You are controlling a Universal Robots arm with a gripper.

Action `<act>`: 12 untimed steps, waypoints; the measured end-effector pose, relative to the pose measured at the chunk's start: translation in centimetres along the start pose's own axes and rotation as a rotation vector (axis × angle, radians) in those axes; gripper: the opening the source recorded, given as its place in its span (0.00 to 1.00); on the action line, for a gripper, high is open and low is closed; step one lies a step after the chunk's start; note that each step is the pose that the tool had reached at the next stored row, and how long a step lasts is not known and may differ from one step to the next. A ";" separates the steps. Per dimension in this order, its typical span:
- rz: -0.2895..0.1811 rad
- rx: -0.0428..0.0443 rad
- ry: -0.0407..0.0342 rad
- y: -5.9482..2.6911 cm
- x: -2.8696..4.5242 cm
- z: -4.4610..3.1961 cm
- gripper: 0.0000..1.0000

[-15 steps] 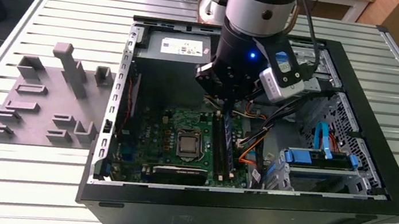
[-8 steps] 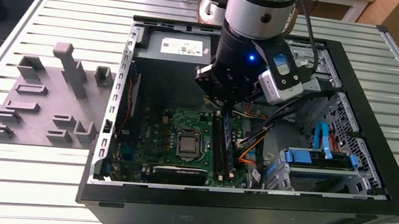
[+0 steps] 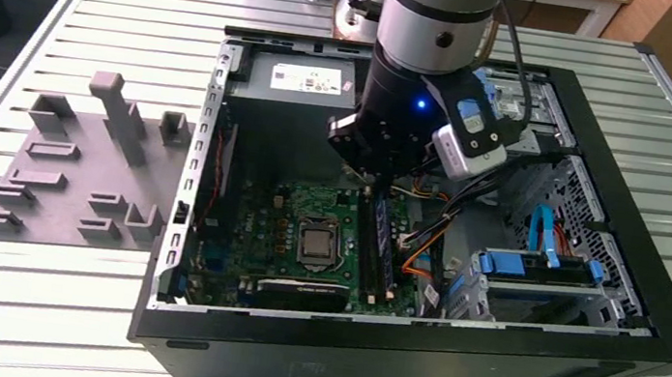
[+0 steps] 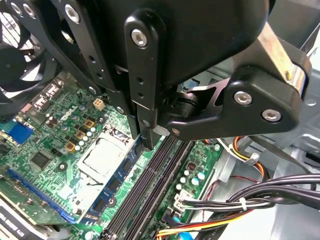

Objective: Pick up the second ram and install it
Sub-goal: 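Insert the second ram into the second slot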

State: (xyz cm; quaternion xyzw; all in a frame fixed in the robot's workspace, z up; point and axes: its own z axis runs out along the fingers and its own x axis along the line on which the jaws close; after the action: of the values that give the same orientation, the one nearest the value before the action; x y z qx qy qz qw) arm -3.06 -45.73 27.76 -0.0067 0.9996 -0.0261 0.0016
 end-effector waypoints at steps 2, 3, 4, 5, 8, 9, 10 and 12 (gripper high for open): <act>0.000 0.0000 0.0000 0.02 0.00 0.36 0.14; 0.000 0.0001 0.0001 0.03 0.00 0.54 0.14; 0.000 0.0001 0.0001 0.04 0.00 0.73 0.14; 0.000 0.0000 0.0001 0.05 0.00 0.91 0.14; 0.001 0.0000 0.0001 0.08 0.00 1.45 0.14; 0.001 0.0000 0.0001 0.08 0.01 1.61 0.14; 0.001 0.0000 0.0001 0.09 0.01 1.70 0.14; 0.001 0.0003 0.0002 0.09 0.01 1.72 0.14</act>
State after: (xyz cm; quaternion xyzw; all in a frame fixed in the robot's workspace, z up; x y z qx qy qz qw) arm -3.06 -45.73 26.03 -0.0064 0.9996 -0.0263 0.0015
